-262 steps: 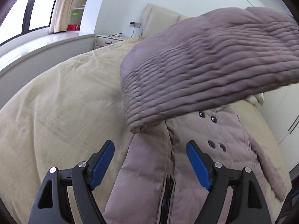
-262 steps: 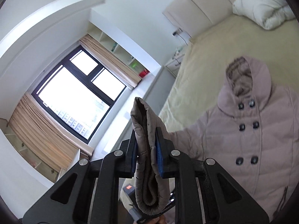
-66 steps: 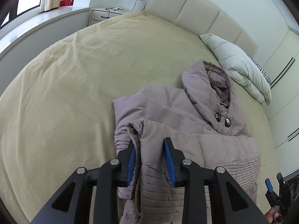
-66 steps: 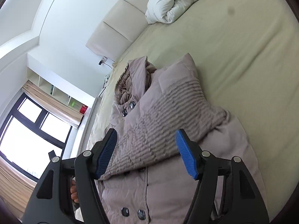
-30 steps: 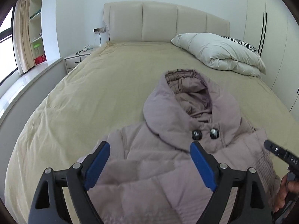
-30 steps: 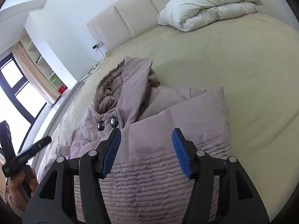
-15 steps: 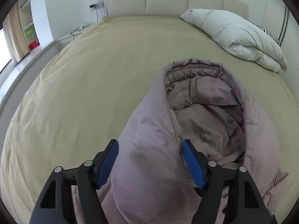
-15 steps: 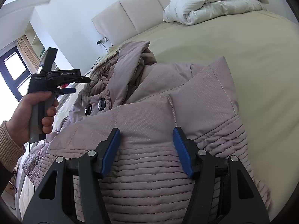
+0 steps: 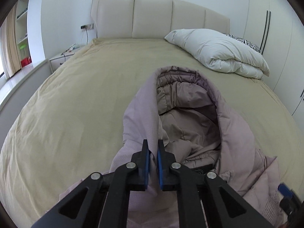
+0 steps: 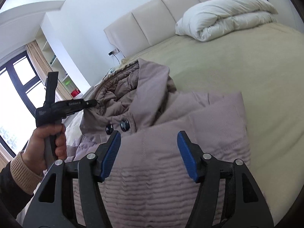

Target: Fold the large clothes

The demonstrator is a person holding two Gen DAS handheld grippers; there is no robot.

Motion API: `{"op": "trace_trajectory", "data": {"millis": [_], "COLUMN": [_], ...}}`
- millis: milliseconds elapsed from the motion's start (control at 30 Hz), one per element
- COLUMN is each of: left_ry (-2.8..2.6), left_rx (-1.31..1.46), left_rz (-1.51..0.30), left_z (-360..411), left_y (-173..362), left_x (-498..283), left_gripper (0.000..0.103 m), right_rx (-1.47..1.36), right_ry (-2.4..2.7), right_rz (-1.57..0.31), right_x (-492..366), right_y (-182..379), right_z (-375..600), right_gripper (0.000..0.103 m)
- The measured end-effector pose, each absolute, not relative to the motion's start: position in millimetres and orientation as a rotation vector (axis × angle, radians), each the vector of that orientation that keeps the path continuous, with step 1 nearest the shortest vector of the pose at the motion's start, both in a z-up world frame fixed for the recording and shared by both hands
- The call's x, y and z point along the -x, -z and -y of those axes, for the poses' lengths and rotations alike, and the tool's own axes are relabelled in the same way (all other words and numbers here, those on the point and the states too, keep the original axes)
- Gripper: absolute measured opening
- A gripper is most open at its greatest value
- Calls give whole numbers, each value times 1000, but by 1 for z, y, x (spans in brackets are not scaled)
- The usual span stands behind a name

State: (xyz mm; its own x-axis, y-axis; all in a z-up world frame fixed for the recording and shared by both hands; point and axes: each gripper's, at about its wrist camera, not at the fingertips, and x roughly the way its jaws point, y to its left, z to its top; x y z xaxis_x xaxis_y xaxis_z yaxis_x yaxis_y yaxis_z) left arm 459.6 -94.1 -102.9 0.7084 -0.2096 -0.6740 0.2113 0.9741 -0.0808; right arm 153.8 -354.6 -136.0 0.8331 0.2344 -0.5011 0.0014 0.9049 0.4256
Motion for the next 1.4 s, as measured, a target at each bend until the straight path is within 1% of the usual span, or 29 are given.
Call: {"op": "trace_trajectory", "data": {"millis": [33, 67, 333, 400, 500, 533, 567, 600, 667, 700, 767, 833, 967, 1100, 1200, 1333, 1400], "left_ry": [239, 241, 239, 252, 267, 269, 270, 270, 271, 271, 274, 278, 282, 282, 289, 271, 257], "left_rx": [-4, -7, -10, -3, -15, -15, -13, -10, 7, 14, 24, 29, 60, 111, 125, 170, 194], "left_rz": [-723, -704, -607, -594, -578, -579, -580, -582, -584, -582, -575, -563, -538, -551, -582, -671, -688], "left_z": [93, 94, 86, 85, 82, 81, 78, 76, 73, 71, 70, 68, 57, 43, 33, 18, 10], "left_y": [101, 100, 105, 103, 102, 103, 105, 106, 105, 105, 101, 96, 86, 90, 104, 125, 125], "left_x": [-449, -441, -406, -401, -394, -393, -392, -392, -391, -390, -383, -373, -344, -304, -265, -223, -208], "left_gripper": [8, 8, 8, 7, 7, 7, 7, 7, 7, 7, 6, 6, 5, 3, 1, 1, 1], "right_rx": [-398, -381, -212, -183, -244, -269, -289, -318, -336, -302, -241, -223, -160, -127, -198, -321, -368], "right_ry": [-125, -127, -54, -14, 44, 61, 74, 74, 55, 60, 64, 54, 27, 10, -13, -20, -9], "right_rz": [-583, -596, -747, -808, -919, -920, -918, -916, -894, -881, -848, -796, -649, -561, -585, -734, -789], "right_x": [-167, -183, -337, -373, -422, -429, -433, -433, -426, -421, -410, -391, -312, -215, -156, -98, -72], "right_y": [127, 120, 95, 100, 119, 122, 123, 123, 120, 117, 108, 93, 56, 54, 81, 139, 161], "right_z": [350, 346, 313, 305, 312, 317, 321, 327, 334, 334, 332, 333, 331, 326, 334, 347, 354], "right_gripper": [75, 77, 77, 77, 77, 68, 47, 37, 17, 13, 9, 8, 8, 8, 8, 8, 8]}}
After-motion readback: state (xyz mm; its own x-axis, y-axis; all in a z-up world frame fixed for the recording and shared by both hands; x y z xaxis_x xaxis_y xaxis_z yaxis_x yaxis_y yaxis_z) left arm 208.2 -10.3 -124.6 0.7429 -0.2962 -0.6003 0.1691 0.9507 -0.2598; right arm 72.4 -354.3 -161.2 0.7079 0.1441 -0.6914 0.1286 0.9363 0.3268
